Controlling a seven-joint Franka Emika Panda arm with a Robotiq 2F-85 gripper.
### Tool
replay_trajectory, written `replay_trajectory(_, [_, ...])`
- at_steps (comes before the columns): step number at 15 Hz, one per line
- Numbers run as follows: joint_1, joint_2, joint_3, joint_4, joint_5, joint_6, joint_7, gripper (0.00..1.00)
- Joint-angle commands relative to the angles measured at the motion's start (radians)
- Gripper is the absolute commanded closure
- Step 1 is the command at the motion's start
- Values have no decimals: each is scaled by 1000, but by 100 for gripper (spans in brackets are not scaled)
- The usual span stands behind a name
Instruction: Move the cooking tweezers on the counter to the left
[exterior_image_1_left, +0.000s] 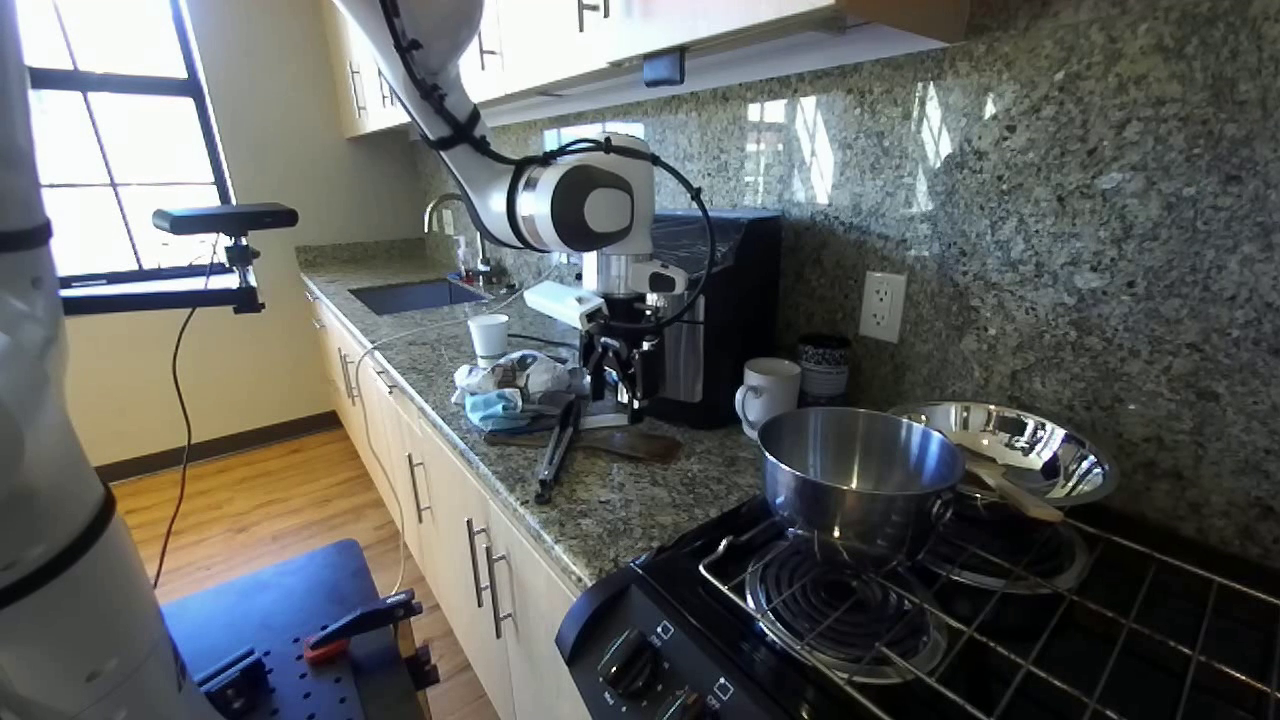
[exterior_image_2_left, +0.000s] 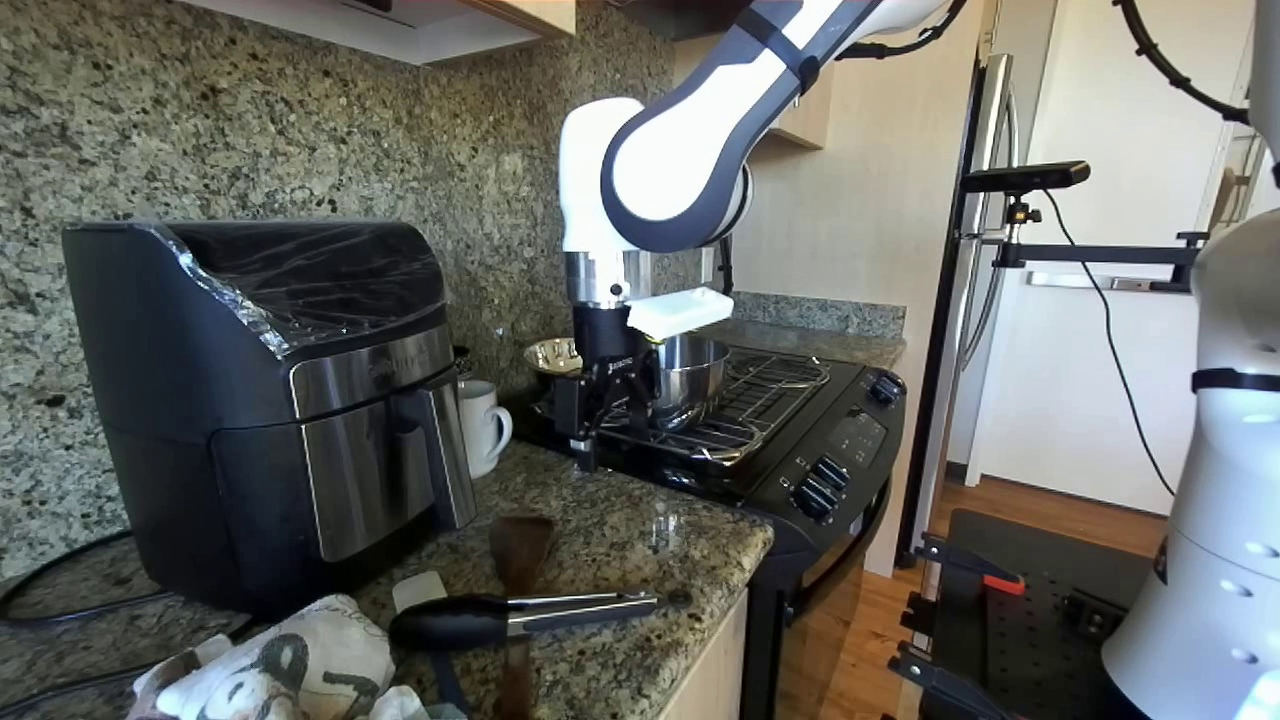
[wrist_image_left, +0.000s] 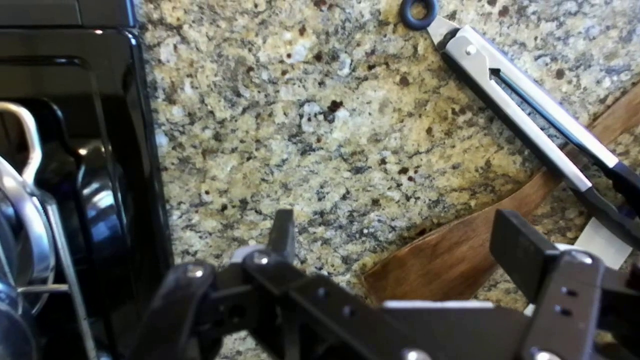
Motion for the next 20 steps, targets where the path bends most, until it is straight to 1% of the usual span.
replay_trajectory(1, [18, 5, -13, 12, -24, -32, 38, 0])
replay_trajectory(14, [28, 33, -17, 22, -29, -41, 39, 0])
replay_trajectory(15, [28, 32, -17, 20, -30, -37, 32, 0])
replay_trajectory(16, [19, 29, -11, 4, -2, -10, -2, 0])
replay_trajectory(20, [19, 30, -12, 4, -2, -10, -2, 0])
